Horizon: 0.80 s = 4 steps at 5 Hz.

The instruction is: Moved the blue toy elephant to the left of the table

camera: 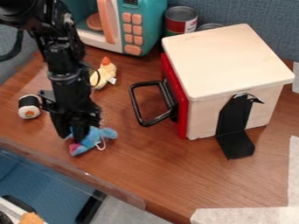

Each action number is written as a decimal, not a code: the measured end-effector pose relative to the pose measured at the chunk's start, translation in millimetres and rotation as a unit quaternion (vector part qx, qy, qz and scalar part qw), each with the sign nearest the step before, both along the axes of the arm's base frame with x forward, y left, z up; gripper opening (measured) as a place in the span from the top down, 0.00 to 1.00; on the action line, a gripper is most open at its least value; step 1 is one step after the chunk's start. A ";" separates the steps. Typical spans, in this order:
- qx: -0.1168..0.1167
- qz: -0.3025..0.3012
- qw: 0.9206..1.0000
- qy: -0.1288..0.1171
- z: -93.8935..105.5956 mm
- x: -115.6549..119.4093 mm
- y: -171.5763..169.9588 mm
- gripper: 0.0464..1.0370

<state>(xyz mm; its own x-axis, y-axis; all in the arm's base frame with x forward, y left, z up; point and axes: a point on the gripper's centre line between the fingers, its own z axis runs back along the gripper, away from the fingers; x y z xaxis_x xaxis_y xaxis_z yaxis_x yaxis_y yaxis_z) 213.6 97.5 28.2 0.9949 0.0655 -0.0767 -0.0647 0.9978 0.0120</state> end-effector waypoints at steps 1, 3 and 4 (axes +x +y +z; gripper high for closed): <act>-0.008 0.021 1.000 -0.007 7.8 4.0 10.9 0.89; -0.045 0.152 0.984 -0.084 60.1 36.8 84.8 0.95; -0.058 0.224 0.967 -0.106 71.5 59.9 130.8 0.95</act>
<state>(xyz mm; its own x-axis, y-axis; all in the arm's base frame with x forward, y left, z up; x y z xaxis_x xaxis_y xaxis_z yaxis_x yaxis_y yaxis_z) 273.6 228.3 99.6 0.8631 0.4962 0.0944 -0.4790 0.8633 -0.1589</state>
